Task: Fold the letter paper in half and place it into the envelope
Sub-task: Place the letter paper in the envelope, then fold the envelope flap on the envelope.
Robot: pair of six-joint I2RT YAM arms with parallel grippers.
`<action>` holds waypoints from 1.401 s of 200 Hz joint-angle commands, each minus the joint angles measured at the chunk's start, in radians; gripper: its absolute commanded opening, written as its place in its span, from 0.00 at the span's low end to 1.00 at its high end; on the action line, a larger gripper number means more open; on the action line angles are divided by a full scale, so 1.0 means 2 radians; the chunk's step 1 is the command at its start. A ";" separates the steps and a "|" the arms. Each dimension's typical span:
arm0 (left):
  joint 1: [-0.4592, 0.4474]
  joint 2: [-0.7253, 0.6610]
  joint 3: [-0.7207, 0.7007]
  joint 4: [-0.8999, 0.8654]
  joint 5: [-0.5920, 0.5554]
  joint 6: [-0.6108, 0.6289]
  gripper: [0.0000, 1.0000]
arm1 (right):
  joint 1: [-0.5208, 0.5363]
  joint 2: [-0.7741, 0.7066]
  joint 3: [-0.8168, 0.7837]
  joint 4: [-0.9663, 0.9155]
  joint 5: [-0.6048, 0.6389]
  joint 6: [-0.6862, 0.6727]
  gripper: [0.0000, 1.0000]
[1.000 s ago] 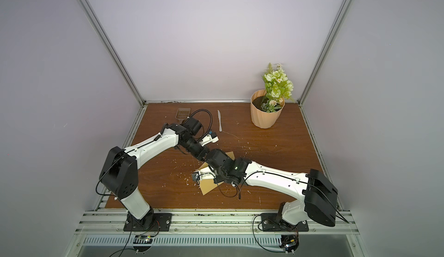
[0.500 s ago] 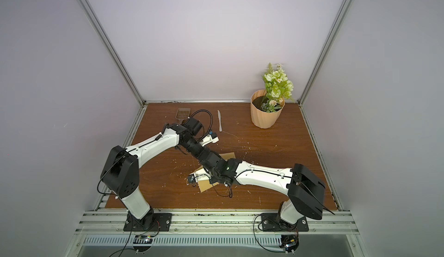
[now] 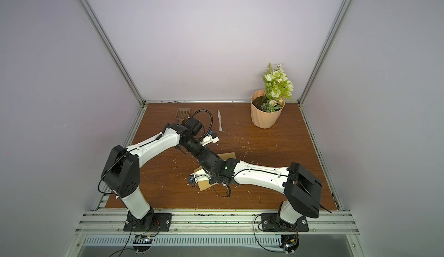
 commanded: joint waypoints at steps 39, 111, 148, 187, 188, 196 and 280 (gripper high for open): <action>0.034 0.012 0.029 -0.010 -0.078 -0.001 0.00 | 0.001 -0.077 0.022 0.028 0.058 0.085 0.15; 0.066 -0.011 0.007 0.085 -0.202 -0.098 0.00 | -0.046 -0.142 -0.033 0.017 0.270 0.497 0.52; 0.048 -0.022 -0.003 0.117 -0.258 -0.126 0.00 | -0.136 -0.032 0.040 -0.111 0.043 0.675 0.15; 0.012 -0.018 -0.024 0.132 -0.298 -0.146 0.00 | -0.149 0.053 0.061 -0.090 -0.081 0.700 0.00; 0.011 -0.018 -0.026 0.132 -0.299 -0.146 0.00 | -0.150 0.053 0.061 -0.090 -0.082 0.700 0.00; 0.008 -0.021 -0.034 0.141 -0.304 -0.157 0.00 | -0.151 0.062 0.058 -0.084 -0.086 0.704 0.00; -0.028 -0.017 -0.064 0.169 -0.337 -0.182 0.01 | -0.179 0.123 0.024 -0.053 -0.151 0.721 0.00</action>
